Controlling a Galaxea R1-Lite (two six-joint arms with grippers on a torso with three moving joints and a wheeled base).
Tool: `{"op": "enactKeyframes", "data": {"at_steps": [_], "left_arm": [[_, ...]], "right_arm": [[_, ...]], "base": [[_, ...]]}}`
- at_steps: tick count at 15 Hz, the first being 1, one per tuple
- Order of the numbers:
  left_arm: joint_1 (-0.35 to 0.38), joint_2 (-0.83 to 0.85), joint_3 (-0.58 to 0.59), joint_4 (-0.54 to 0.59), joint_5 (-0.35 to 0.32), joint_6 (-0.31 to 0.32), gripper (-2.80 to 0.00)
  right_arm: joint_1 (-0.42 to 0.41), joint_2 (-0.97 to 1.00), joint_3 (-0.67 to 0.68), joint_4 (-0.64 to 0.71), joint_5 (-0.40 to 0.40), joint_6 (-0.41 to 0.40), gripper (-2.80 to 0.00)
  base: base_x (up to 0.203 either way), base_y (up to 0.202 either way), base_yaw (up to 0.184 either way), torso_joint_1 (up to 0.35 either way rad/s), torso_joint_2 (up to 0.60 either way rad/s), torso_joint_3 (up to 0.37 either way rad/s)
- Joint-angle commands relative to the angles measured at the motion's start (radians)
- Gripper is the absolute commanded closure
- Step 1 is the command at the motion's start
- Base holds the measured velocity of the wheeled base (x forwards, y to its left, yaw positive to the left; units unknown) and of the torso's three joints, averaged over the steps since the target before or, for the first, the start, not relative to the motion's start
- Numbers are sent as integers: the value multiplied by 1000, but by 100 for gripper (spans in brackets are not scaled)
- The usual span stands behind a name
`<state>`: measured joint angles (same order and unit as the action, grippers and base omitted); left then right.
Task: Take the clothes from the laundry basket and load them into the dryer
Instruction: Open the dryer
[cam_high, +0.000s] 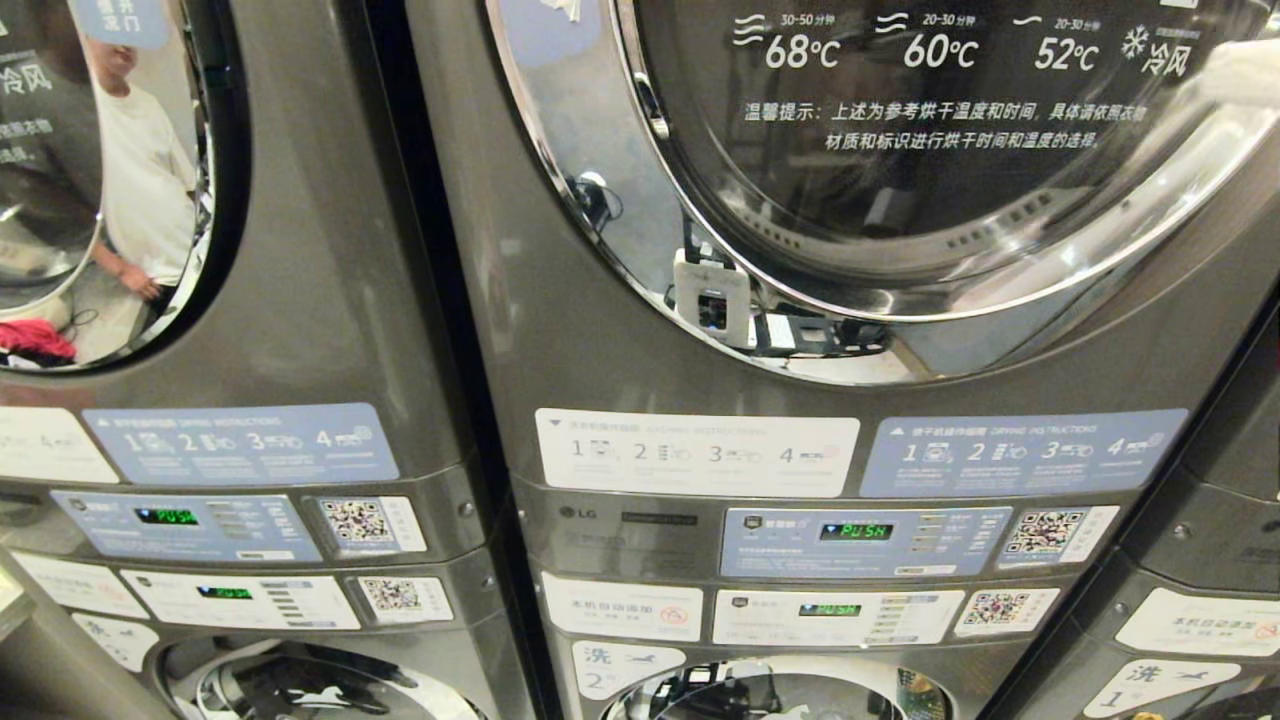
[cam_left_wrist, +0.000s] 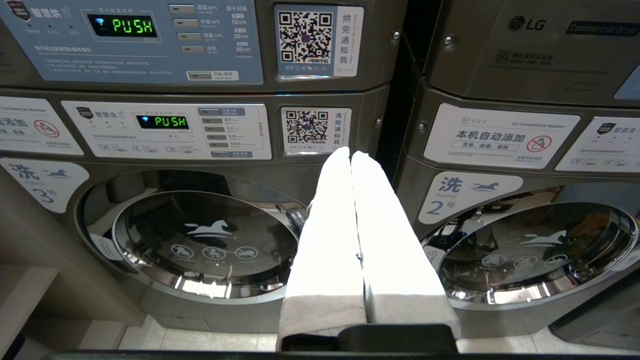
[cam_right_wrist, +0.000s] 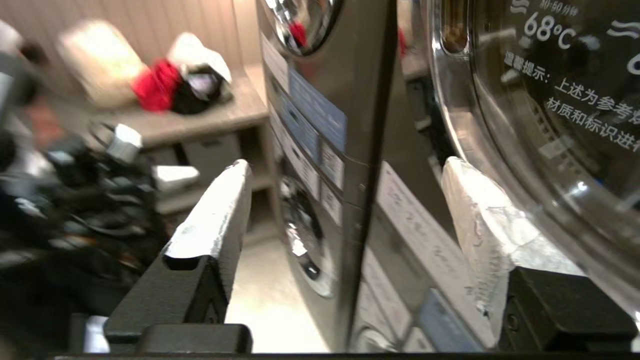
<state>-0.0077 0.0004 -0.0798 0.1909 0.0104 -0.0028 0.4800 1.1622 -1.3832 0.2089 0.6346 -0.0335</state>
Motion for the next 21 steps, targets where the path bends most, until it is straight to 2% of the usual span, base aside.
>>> {"op": "enactKeyframes", "data": {"at_steps": [1,2,6,9,10,12,14,16,18,21], "left_arm": [[0,0,0,1,0,0,0],[0,0,0,1,0,0,0],[0,0,0,1,0,0,0],[0,0,0,1,0,0,0],[0,0,0,1,0,0,0],[0,0,0,1,0,0,0],[0,0,0,1,1,0,0],[0,0,0,1,0,0,0],[0,0,0,1,0,0,0],[0,0,0,1,2,0,0]], "right_arm": [[31,87,-16,-10,-1,-38,-280],[47,121,-30,-48,-3,-42,-280],[140,280,-75,-379,-64,-42,-280],[160,378,-116,-511,-119,-48,-280],[174,404,-136,-521,-141,-66,-280],[218,466,-195,-526,-253,-109,-280],[261,534,-266,-526,-341,-119,-280],[285,587,-319,-523,-370,-123,-280],[300,633,-375,-512,-434,-131,-280],[302,660,-417,-482,-449,-134,-280]], "base": [[0,0,0,0,0,0],[0,0,0,0,0,0],[0,0,0,0,0,0],[0,0,0,0,0,0],[0,0,0,0,0,0],[0,0,0,0,0,0],[0,0,0,0,0,0],[0,0,0,0,0,0],[0,0,0,0,0,0],[0,0,0,0,0,0]]}}
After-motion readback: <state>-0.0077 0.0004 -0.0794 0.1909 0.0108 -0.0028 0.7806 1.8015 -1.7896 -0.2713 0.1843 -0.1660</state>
